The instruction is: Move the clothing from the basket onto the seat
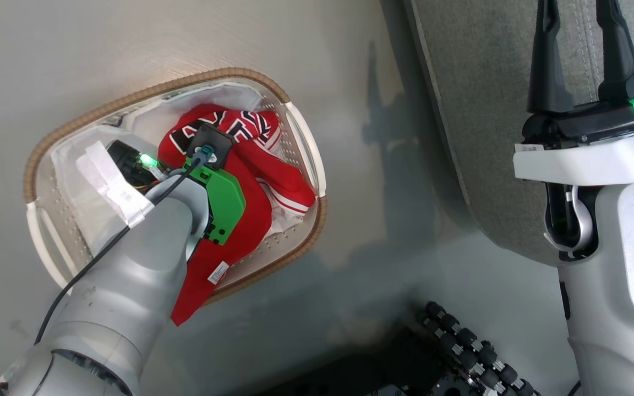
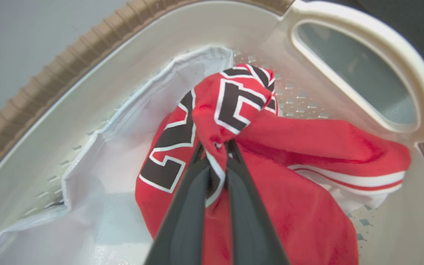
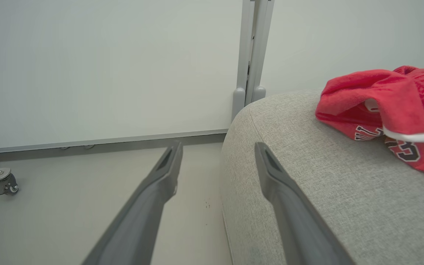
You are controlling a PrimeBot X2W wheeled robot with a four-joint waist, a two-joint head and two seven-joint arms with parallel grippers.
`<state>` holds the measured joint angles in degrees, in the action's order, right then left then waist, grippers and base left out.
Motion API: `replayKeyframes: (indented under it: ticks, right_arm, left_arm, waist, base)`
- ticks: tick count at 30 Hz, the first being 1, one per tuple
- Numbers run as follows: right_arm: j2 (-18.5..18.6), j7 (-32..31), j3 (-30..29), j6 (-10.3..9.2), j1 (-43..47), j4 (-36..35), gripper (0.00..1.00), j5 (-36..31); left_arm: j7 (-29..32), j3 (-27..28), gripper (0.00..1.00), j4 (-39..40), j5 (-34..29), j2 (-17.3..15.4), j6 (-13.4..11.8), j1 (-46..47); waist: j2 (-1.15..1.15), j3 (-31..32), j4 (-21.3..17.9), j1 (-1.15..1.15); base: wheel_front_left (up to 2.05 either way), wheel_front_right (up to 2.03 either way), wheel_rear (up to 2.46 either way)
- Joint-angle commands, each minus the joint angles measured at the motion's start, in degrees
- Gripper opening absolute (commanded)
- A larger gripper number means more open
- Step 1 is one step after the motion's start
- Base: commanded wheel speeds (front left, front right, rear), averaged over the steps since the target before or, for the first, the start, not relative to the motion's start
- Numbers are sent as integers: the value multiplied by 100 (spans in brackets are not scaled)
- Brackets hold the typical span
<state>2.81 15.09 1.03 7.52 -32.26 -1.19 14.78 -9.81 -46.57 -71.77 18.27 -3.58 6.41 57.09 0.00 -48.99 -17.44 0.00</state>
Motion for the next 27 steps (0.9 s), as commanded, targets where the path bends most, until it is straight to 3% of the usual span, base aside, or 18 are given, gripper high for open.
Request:
replayKeyframes:
  ticks: [1, 10, 19, 27]
  right_arm:
    - [17, 11, -21, -6, 101, 65, 100, -69]
    - [19, 11, -90, -6, 577, 541, 100, -571]
    - [20, 11, 72, -6, 1294, 1298, 100, -927]
    - [19, 11, 344, -6, 1875, 1782, 100, -925]
  left_arm:
    - [-108, -34, 0, 59, 62, 14, 29, -95]
    - [-512, -115, 0, 658, 247, 31, 103, -515]
    - [-540, -82, 0, 2120, 330, -354, 106, -1168]
    - [-540, -406, 0, 3267, 636, -832, 107, -1504]
  waist:
    - [0, 307, 183, 0]
    - [0, 1486, 748, 0]
    - [0, 3024, 1312, 0]
    - [0, 4336, 1575, 0]
  base:
    - [0, 0, 0]
    - [0, 0, 0]
    - [0, 0, 0]
    - [0, 0, 0]
